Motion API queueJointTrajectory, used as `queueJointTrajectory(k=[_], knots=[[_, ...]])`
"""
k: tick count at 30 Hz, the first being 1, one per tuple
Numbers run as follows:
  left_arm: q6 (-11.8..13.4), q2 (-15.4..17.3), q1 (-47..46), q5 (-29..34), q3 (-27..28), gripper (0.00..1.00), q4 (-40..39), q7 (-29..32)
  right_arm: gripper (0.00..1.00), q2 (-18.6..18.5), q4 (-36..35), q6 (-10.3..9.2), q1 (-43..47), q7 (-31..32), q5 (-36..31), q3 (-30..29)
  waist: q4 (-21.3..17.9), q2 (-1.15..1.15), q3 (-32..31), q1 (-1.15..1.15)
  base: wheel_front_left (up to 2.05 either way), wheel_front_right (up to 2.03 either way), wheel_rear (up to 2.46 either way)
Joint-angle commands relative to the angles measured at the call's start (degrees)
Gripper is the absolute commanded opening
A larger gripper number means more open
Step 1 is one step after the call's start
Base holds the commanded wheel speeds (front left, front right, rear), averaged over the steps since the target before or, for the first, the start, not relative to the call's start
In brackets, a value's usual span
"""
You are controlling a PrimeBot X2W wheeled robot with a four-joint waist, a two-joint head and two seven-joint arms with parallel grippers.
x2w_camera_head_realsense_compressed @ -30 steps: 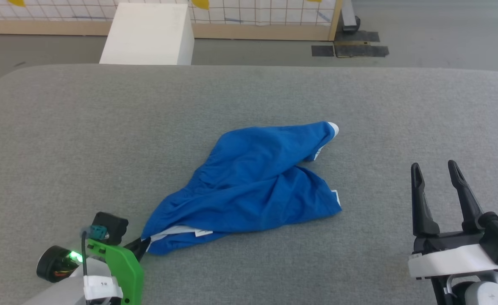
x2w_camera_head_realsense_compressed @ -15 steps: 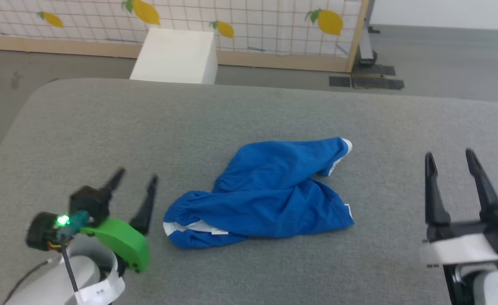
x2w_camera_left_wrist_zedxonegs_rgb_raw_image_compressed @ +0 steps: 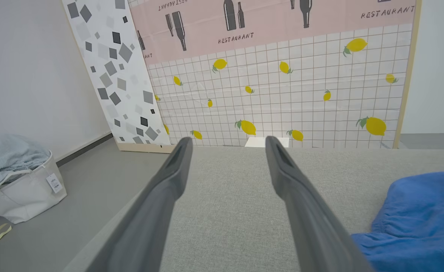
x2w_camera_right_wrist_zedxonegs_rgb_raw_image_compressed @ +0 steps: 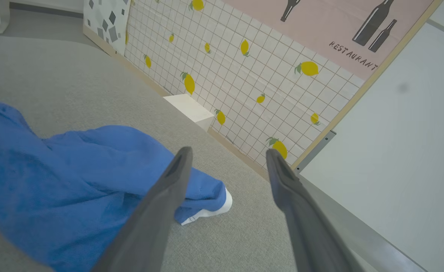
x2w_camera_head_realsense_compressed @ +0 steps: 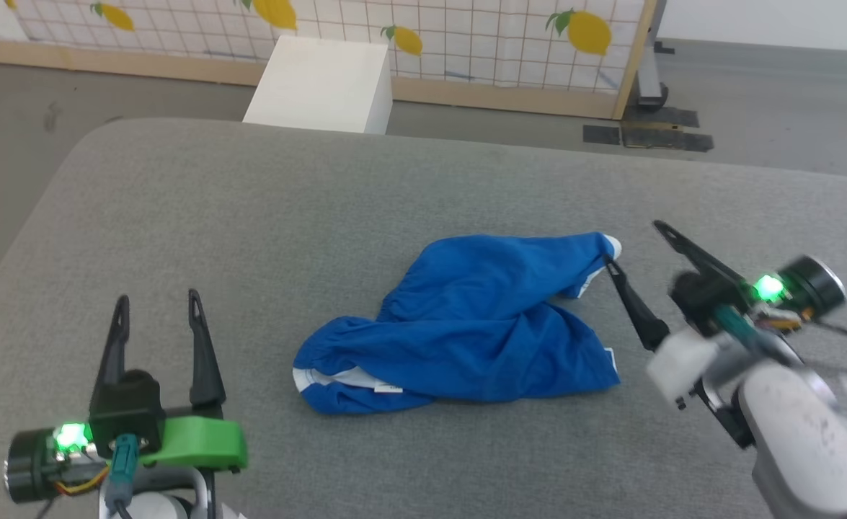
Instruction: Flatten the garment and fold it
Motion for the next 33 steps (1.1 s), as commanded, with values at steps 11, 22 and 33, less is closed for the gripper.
queueJointTrajectory(k=[11, 22, 33], knots=[[-11.75, -11.92, 4.16, 8.21, 9.60, 1.00, 1.83, -0.20, 1.00, -16.29, 1.64, -0.09, -22.06, 34.87, 37.84, 34.52, 5.39, 0.00, 4.00, 0.00, 0.00, 0.00, 0.00], [-20.14, -21.11, 1.95, 13.63, 15.04, 1.00, 3.68, -0.20, 1.00, -19.47, 7.06, -0.09, -33.84, 48.50, 53.58, 48.63, 11.20, 0.00, 10.38, 0.00, 0.00, 0.00, 0.00], [-24.29, -25.23, 0.02, 16.52, 19.13, 1.00, 4.27, -0.20, 0.00, -17.59, 12.51, -0.09, -35.51, 42.93, 56.80, 54.55, 12.35, 0.00, 13.91, 0.00, 0.00, 0.00, 0.00]])
